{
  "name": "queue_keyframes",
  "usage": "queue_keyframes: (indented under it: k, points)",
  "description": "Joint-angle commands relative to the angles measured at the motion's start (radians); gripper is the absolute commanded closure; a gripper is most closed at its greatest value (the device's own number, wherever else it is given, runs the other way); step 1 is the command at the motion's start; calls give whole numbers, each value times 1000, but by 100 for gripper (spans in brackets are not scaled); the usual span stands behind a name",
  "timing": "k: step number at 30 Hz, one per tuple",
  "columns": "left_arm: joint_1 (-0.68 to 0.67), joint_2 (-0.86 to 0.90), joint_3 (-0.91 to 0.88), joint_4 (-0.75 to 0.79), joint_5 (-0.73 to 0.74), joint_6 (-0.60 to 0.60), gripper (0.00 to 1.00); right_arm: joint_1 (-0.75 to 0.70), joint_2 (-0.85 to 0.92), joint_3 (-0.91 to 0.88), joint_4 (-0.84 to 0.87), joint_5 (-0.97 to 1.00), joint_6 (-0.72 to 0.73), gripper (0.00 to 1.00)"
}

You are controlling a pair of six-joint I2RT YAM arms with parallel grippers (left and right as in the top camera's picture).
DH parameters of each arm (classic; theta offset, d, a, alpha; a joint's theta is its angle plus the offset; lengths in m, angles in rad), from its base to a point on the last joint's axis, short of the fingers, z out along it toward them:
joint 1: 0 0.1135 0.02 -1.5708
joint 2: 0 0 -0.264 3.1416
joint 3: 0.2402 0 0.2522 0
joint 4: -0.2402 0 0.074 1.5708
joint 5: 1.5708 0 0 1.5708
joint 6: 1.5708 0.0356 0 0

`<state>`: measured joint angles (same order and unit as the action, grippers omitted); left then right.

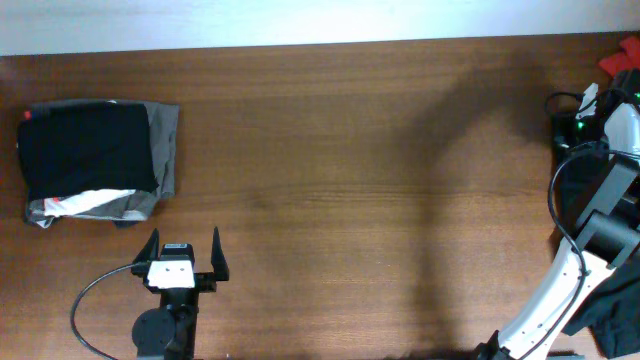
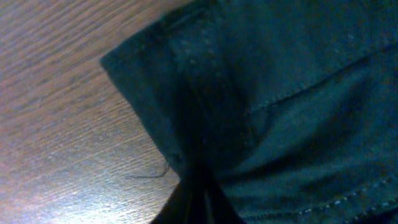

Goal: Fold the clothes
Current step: 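Grasp the black shorts with the right gripper and drag them to table center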

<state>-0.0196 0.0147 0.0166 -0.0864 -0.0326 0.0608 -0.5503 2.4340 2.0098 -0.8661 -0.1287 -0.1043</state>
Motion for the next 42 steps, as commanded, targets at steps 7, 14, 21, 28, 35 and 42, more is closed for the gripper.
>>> queue_keyframes:
  k: [7, 14, 21, 28, 35, 42]
  points:
    - [-4, -8, -6, 3, 14, 12, 1, 190, 1, -16, -23, 135, 3, 96]
    - [-4, -8, -6, 3, 14, 12, 1, 416, 1, -16, -61, 140, 6, 96]
    - [-4, -8, -6, 3, 14, 12, 1, 706, 1, -16, -96, 130, 80, 95]
    - [-4, -8, -6, 3, 14, 12, 1, 1004, 2, -16, -70, 49, 153, 95]
    - [-4, -8, -6, 3, 14, 12, 1, 1248, 2, -16, -8, 30, 165, 94]
    - [-4, -8, -6, 3, 14, 12, 1, 1305, -10, 35, -62, 36, 123, 90]
